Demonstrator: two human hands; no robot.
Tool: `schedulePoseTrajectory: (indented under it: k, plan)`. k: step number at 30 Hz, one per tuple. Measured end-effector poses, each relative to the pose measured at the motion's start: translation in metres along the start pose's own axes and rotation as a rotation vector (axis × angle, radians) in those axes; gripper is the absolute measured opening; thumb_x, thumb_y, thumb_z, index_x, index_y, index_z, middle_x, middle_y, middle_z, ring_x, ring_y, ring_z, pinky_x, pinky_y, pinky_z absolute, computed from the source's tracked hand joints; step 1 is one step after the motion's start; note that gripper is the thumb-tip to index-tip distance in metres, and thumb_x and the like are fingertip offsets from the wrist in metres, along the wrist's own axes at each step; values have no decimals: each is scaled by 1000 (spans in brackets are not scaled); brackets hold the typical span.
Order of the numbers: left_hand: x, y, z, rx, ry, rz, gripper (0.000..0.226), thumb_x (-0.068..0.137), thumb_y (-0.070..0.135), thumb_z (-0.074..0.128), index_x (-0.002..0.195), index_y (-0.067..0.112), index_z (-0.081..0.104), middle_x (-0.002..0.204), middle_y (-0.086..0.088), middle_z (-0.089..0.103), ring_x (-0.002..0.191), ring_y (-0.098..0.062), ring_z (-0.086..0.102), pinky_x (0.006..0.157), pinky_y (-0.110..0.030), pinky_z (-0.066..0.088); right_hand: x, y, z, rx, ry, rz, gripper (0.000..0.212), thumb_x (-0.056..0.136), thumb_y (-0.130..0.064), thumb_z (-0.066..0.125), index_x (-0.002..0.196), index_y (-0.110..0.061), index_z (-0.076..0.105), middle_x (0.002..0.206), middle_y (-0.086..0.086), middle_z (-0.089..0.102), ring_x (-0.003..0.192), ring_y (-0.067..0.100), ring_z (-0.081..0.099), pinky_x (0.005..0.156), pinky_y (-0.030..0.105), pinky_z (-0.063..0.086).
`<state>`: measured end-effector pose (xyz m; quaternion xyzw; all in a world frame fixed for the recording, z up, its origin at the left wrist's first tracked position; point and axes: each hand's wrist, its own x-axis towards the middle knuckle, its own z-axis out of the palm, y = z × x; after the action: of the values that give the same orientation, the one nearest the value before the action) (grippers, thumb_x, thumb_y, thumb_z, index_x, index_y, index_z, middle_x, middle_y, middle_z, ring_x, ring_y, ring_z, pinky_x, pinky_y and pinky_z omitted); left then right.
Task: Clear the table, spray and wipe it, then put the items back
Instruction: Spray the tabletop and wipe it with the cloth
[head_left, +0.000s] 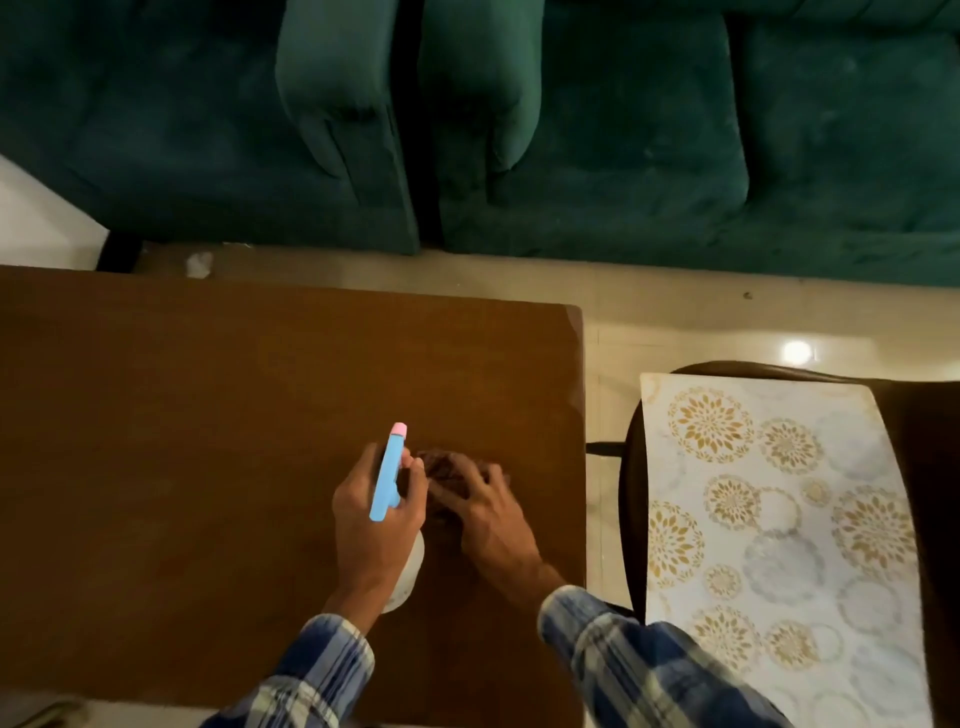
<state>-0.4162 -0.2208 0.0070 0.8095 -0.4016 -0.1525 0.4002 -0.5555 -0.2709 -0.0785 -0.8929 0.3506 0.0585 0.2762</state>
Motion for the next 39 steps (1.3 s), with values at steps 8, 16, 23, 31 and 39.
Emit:
schedulePoseTrajectory:
  k: [8, 16, 23, 31, 39]
  plan:
    - [32, -5, 11, -97, 1, -26, 21, 85, 21, 77, 102, 15, 66, 76, 20, 57, 64, -10, 65, 55, -13, 54, 39, 62, -39, 125, 418, 542, 75, 85, 9, 48, 150, -28, 48, 159, 9, 27, 121, 40, 34, 102, 57, 47]
    - [93, -17, 13, -122, -58, 85, 18, 85, 16, 77, 97, 18, 63, 73, 20, 55, 70, -9, 64, 54, -12, 52, 107, 69, -56, 162, 458, 608, 70, 87, 1, 50, 149, -32, 48, 158, 7, 28, 127, 37, 30, 104, 57, 45]
    - [142, -41, -6, -109, -73, 152, 18, 87, 18, 74, 101, 15, 63, 74, 12, 57, 66, -10, 62, 52, -14, 52, 158, 23, -43, -64, 228, 127, 66, 97, -11, 49, 153, -43, 36, 163, 6, 21, 132, 36, 32, 110, 52, 41]
    - [144, -42, 5, -147, -115, 155, 14, 87, 17, 73, 98, 13, 65, 73, 17, 56, 69, -9, 63, 53, -7, 48, 146, 136, -103, -24, 441, 559, 73, 86, 0, 47, 153, -29, 43, 152, 7, 37, 114, 30, 34, 101, 47, 44]
    - [117, -15, 19, -171, -148, 137, 17, 87, 19, 74, 100, 13, 65, 74, 13, 59, 65, -10, 64, 52, -10, 50, 41, 81, -50, 155, 476, 703, 68, 89, 4, 48, 150, -25, 48, 145, 9, 40, 111, 30, 36, 96, 48, 45]
